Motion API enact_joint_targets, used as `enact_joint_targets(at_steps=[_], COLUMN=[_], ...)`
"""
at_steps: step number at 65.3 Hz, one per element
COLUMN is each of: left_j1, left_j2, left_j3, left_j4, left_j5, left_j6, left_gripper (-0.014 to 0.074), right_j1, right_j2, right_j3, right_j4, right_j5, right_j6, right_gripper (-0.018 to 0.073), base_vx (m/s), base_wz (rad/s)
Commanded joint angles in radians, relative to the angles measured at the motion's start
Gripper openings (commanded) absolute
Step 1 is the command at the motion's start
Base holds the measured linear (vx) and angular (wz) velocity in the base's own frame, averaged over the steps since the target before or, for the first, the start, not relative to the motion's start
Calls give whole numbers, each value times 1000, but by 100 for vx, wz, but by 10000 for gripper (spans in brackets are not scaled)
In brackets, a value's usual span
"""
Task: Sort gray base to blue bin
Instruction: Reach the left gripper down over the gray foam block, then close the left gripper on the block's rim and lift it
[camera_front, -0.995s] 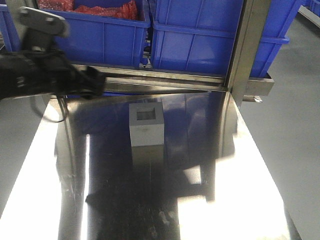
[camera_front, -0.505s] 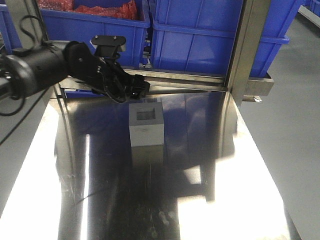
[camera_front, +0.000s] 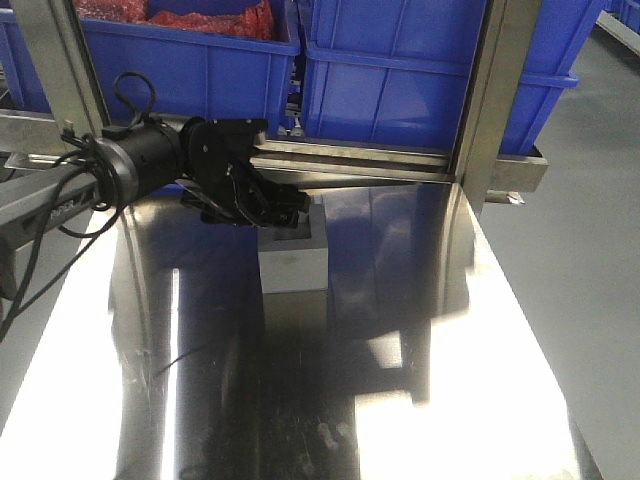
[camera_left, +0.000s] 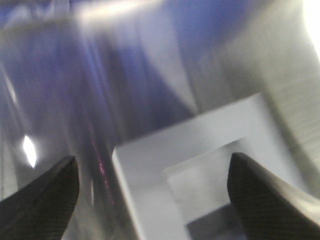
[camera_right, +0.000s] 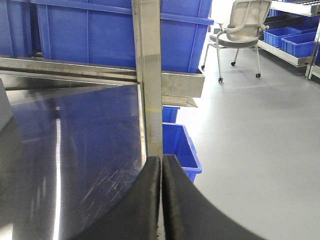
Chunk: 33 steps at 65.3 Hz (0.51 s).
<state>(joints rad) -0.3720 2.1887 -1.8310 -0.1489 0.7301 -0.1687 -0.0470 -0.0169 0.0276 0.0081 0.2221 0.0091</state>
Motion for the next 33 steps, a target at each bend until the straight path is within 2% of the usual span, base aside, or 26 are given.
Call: enact_joint_targets(at_steps=[1, 7, 23, 33], left_j1=[-3, -3, -3, -3], left_j2=[-55, -51, -52, -54], left_j3=[-35, -35, -35, -35], left_j4=[20, 42, 43, 43], left_j5=[-29, -20, -1, 13], left_j6=[-26, -32, -32, -31], left_gripper=[587, 587, 580, 495], right_j1=[0, 0, 0, 0], right_j2=[1, 1, 1, 1], right_j3=[1, 1, 1, 1], right_j4=[-8, -8, -8, -8], right_j5=[-75, -75, -75, -75], right_j6=[-9, -9, -9, -9], right_gripper=[-5, -5, -5, -5], base_vx=[0, 0, 0, 0], base_wz=[0, 0, 0, 0])
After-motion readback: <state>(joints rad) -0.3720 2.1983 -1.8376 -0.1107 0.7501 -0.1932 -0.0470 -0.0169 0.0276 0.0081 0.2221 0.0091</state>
